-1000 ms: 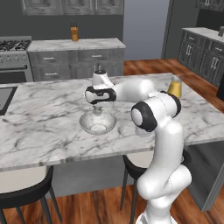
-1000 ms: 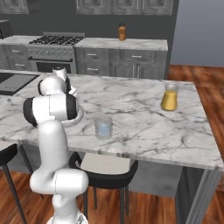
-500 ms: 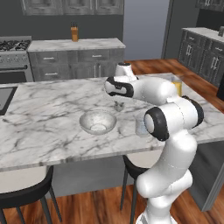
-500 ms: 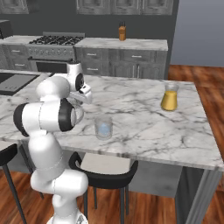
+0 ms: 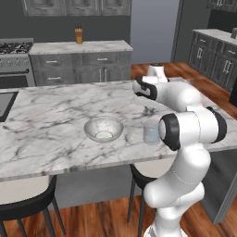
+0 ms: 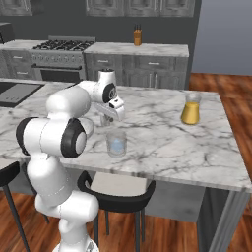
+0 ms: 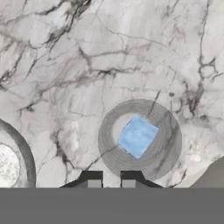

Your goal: There are two ice cubes in the ice bowl. Place both ice cubes in the glass cup.

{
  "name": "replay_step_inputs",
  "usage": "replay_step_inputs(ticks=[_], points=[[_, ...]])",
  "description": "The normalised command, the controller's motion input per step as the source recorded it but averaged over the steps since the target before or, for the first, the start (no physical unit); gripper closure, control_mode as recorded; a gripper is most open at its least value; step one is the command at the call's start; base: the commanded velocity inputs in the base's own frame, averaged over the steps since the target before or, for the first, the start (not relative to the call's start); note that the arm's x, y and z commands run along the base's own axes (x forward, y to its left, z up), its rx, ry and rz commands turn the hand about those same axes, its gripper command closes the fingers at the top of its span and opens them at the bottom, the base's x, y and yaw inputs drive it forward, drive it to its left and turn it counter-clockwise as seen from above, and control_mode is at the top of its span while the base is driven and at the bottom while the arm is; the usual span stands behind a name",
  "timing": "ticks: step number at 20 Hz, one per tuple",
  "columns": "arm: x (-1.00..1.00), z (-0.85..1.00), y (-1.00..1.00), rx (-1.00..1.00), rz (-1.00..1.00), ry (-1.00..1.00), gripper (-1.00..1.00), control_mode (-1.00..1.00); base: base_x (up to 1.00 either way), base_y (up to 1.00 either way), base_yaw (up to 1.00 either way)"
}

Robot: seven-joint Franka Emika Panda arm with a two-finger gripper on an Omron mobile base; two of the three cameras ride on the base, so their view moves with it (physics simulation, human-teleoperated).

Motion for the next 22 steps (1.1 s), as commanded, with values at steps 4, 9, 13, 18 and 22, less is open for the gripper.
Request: replay_step_inputs(ticks=[4, 9, 13, 18, 22], points=[[0.06, 0.00, -0.35, 0.05, 0.00, 0.00, 1.00, -1.00, 0.00, 0.00, 0.00], [0.09, -0.12, -0.07, 0.00, 0.00, 0.00, 1.00, -1.00, 0.00, 0.00, 0.00], [0.03, -0.23, 0.00, 0.00, 0.00, 0.00, 1.00, -1.00, 0.00, 0.00, 0.00], [0.00, -0.32, -0.09, 0.00, 0.00, 0.00, 1.00, -1.00, 0.00, 0.00, 0.00], [0.00, -0.22, -0.16, 0.00, 0.00, 0.00, 1.00, -1.00, 0.00, 0.00, 0.00]])
